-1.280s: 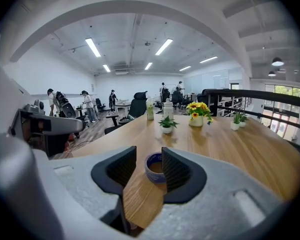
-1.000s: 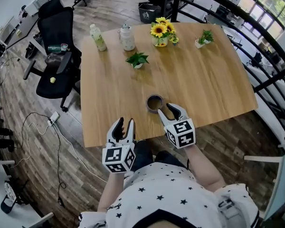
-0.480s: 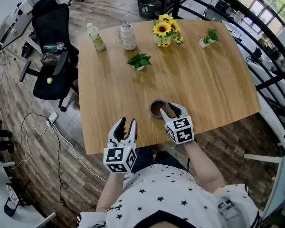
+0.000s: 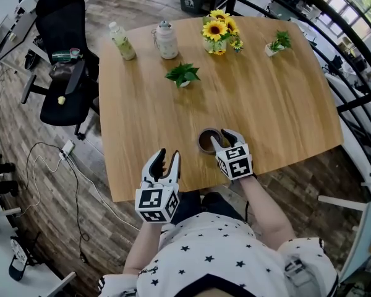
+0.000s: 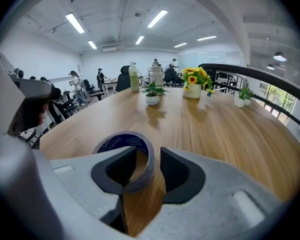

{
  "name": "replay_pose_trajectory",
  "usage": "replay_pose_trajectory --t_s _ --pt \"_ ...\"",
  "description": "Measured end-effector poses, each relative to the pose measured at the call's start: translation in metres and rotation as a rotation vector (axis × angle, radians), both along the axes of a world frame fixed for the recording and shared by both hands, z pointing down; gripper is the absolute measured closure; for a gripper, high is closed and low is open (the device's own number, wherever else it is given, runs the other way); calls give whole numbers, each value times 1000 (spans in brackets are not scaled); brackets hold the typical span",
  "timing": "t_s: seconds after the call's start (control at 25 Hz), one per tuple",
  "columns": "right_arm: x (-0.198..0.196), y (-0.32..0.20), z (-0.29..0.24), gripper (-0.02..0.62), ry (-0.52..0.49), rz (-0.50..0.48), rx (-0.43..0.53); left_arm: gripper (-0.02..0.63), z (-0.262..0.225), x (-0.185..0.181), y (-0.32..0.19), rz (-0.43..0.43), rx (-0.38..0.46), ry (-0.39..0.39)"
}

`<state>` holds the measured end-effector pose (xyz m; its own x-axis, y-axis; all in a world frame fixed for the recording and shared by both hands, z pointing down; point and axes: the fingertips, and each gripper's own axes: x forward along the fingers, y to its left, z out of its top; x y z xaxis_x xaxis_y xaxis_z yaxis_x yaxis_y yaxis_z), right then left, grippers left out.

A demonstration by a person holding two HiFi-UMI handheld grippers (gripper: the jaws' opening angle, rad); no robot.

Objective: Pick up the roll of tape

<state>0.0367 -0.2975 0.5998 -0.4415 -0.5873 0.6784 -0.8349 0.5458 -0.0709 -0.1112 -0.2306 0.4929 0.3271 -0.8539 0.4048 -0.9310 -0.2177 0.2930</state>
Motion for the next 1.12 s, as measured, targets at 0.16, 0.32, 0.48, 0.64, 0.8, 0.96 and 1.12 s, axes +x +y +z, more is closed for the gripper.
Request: replay_pose_trajectory --t_s 0.16,0.32,0.48,0.64,0.8,0.96,1.12 --pt "-1 -3 6 454 0 4 -17 457 3 -1 -3 1 -9 2" --pt "-1 -6 9 454 -6 5 -26 457 5 1 -6 8 -12 -1" --pt "-1 -6 10 457 -8 7 -34 457 5 0 -7 4 -13 1" --pt "-3 -6 11 486 -6 16 -30 457 5 0 -6 2 -10 2" --pt "-3 -6 9 502 1 36 -27 457 6 0 -1 2 -16 -4" --pt "-2 -7 9 520 15 37 -21 457 5 2 4 0 -12 -3" --pt "-1 -7 10 522 14 38 -20 457 2 4 8 -5 -3 -5"
